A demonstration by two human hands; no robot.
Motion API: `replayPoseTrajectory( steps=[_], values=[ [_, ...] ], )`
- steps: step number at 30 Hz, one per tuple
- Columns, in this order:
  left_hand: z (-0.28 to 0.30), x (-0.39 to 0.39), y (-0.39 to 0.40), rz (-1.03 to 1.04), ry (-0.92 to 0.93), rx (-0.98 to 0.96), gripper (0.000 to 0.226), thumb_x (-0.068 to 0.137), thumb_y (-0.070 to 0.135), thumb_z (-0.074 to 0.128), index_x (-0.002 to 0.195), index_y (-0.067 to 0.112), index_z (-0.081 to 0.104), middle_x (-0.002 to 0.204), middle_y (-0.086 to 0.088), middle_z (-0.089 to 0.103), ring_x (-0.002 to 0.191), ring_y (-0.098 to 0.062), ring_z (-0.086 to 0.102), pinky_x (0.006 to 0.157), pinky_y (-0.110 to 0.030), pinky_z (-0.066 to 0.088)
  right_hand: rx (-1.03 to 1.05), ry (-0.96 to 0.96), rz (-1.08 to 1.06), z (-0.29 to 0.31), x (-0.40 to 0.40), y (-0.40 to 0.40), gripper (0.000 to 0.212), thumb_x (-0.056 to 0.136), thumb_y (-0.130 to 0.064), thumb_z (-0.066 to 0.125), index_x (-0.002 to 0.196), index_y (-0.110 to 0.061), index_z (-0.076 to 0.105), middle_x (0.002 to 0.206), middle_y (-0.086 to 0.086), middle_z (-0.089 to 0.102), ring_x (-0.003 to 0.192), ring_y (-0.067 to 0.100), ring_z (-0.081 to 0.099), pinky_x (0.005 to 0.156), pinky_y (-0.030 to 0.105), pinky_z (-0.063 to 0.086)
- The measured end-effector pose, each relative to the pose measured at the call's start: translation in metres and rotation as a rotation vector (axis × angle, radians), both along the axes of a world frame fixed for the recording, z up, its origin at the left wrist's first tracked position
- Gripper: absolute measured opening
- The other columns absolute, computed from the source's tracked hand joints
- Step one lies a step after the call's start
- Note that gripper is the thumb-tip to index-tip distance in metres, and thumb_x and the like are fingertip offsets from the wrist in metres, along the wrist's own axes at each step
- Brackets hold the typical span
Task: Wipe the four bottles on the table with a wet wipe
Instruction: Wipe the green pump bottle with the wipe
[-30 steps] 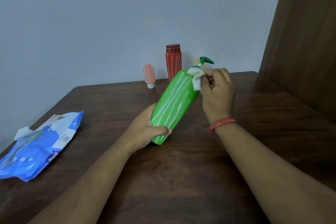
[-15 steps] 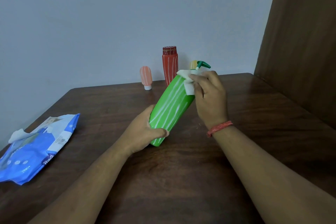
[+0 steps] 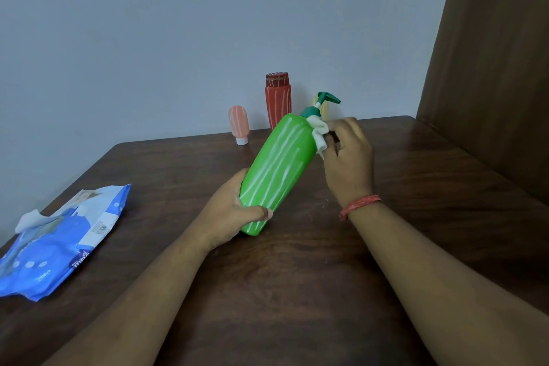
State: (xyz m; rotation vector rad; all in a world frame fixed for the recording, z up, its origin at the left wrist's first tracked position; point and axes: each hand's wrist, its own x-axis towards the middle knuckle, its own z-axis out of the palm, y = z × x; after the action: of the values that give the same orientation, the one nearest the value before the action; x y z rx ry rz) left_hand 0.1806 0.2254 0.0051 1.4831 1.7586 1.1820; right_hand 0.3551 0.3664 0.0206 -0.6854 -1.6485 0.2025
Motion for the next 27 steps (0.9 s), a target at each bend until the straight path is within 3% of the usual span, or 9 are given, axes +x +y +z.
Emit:
replayPoseTrajectory(
  steps=[3, 5, 7, 10, 14, 18, 22, 24, 27],
  values=[
    [-0.004, -0.002, 0.001, 0.025, -0.066, 0.024, 0.06, 0.06, 0.024, 0.078, 0.113, 0.04, 0.057, 0.106, 0.004, 0.07, 0.098, -0.012, 0.068, 0.082, -0.031, 0.052, -0.008, -0.057, 0.066, -0.009, -0.005, -0.01, 0.014, 0.089, 0.005, 0.059, 0.094, -0.004, 0.068, 0.095, -0.003, 0.056, 0.085, 0.009, 0.053, 0.071, 0.014, 0.038],
    [-0.006, -0.005, 0.003, 0.043, -0.114, 0.04, 0.06, 0.059, 0.022, 0.079, 0.112, 0.039, 0.058, 0.105, 0.001, 0.071, 0.099, -0.018, 0.068, 0.084, -0.038, 0.054, 0.034, -0.109, 0.126, -0.013, -0.011, -0.015, 0.015, 0.087, 0.007, 0.06, 0.095, -0.003, 0.069, 0.097, 0.002, 0.06, 0.088, 0.011, 0.055, 0.076, 0.017, 0.043],
    [-0.007, -0.007, 0.004, 0.038, -0.125, 0.038, 0.062, 0.057, 0.023, 0.08, 0.113, 0.04, 0.059, 0.106, 0.0, 0.071, 0.099, -0.02, 0.069, 0.088, -0.044, 0.054, 0.016, -0.053, 0.119, -0.009, -0.014, -0.013, 0.016, 0.088, 0.006, 0.061, 0.096, -0.005, 0.07, 0.099, 0.003, 0.062, 0.091, 0.008, 0.056, 0.078, 0.018, 0.046],
    [-0.008, -0.007, 0.005, 0.014, -0.112, 0.035, 0.062, 0.059, 0.023, 0.079, 0.114, 0.039, 0.058, 0.107, 0.003, 0.071, 0.101, -0.017, 0.069, 0.09, -0.042, 0.054, -0.038, 0.028, 0.09, -0.005, -0.011, -0.012, 0.017, 0.09, 0.003, 0.061, 0.101, -0.007, 0.07, 0.1, -0.004, 0.058, 0.091, 0.004, 0.055, 0.076, 0.019, 0.048],
    [-0.009, -0.006, 0.006, 0.041, -0.169, 0.056, 0.065, 0.05, 0.034, 0.08, 0.112, 0.039, 0.059, 0.103, 0.003, 0.072, 0.099, -0.021, 0.069, 0.087, -0.042, 0.053, 0.08, -0.171, 0.174, -0.014, -0.017, -0.022, 0.016, 0.087, 0.005, 0.061, 0.096, -0.004, 0.071, 0.098, 0.006, 0.061, 0.09, 0.019, 0.059, 0.079, 0.029, 0.05],
    [-0.008, -0.006, 0.006, 0.015, -0.164, 0.043, 0.066, 0.052, 0.032, 0.081, 0.113, 0.039, 0.058, 0.107, 0.001, 0.071, 0.103, -0.022, 0.068, 0.091, -0.046, 0.053, 0.017, -0.045, 0.09, -0.006, -0.015, -0.016, 0.015, 0.09, 0.002, 0.062, 0.099, -0.006, 0.071, 0.101, 0.006, 0.062, 0.092, 0.015, 0.059, 0.077, 0.027, 0.052],
    [-0.01, -0.006, 0.007, 0.026, -0.216, 0.069, 0.065, 0.051, 0.03, 0.081, 0.112, 0.035, 0.06, 0.1, 0.004, 0.072, 0.095, -0.018, 0.069, 0.082, -0.039, 0.054, 0.141, -0.249, 0.147, -0.015, -0.018, -0.022, 0.019, 0.085, 0.007, 0.06, 0.097, -0.002, 0.072, 0.097, 0.009, 0.063, 0.089, 0.021, 0.06, 0.077, 0.034, 0.052],
    [-0.01, -0.006, 0.006, 0.024, -0.225, 0.069, 0.064, 0.053, 0.026, 0.081, 0.114, 0.034, 0.06, 0.099, 0.004, 0.072, 0.094, -0.017, 0.069, 0.08, -0.037, 0.053, 0.139, -0.252, 0.142, -0.012, -0.02, -0.019, 0.018, 0.086, 0.006, 0.06, 0.096, -0.002, 0.072, 0.096, 0.009, 0.063, 0.088, 0.021, 0.06, 0.076, 0.031, 0.051],
    [-0.01, -0.007, 0.007, 0.002, -0.2, 0.053, 0.068, 0.051, 0.033, 0.081, 0.115, 0.037, 0.06, 0.107, 0.001, 0.073, 0.101, -0.022, 0.069, 0.087, -0.042, 0.054, 0.01, -0.049, 0.076, -0.005, -0.013, -0.01, 0.018, 0.088, 0.005, 0.06, 0.099, -0.004, 0.071, 0.1, 0.007, 0.063, 0.09, 0.013, 0.059, 0.077, 0.015, 0.045]
  ],
)
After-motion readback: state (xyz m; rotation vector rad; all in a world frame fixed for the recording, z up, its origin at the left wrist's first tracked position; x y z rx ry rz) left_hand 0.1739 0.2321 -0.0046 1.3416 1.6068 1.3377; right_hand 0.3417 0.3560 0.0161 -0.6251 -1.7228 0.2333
